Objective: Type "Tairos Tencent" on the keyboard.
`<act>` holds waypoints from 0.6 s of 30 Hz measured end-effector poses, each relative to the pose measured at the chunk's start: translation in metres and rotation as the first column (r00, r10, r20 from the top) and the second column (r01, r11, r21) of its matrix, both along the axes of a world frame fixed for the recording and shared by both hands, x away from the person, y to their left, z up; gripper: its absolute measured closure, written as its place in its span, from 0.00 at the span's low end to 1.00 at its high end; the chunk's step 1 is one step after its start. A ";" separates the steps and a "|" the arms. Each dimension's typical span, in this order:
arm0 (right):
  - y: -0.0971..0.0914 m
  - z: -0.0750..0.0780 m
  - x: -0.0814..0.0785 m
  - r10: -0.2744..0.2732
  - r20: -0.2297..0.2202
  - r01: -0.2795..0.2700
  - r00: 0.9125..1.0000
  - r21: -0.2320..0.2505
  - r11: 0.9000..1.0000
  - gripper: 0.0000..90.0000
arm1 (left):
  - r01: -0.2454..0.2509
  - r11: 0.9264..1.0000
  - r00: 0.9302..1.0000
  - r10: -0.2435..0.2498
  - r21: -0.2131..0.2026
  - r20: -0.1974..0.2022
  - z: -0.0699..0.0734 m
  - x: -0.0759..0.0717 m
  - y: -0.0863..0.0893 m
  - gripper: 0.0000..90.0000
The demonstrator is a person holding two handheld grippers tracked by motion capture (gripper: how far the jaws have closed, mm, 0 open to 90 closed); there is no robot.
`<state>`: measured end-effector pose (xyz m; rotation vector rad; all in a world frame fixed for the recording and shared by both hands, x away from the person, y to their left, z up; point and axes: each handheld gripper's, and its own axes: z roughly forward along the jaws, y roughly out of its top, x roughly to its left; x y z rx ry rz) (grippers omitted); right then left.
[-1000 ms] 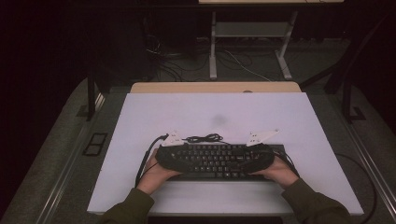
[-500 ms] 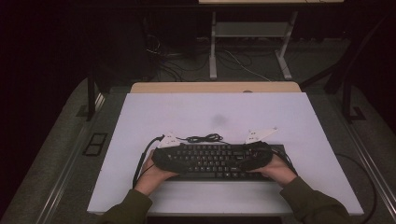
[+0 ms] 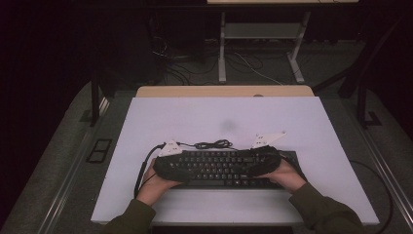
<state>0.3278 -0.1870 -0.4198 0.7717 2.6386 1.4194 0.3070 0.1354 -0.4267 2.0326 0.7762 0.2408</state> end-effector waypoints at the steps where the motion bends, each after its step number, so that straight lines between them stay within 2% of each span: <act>1: 0.001 0.000 0.000 -0.002 -0.002 0.002 1.000 0.002 1.000 0.36 | -0.004 1.000 1.000 0.004 -0.001 -0.002 0.000 -0.001 0.001 0.17; 18: 0.012 0.000 0.006 0.004 -0.008 -0.004 1.000 0.003 1.000 0.36 | -0.032 0.999 0.999 0.032 -0.006 0.009 0.001 -0.006 0.015 0.18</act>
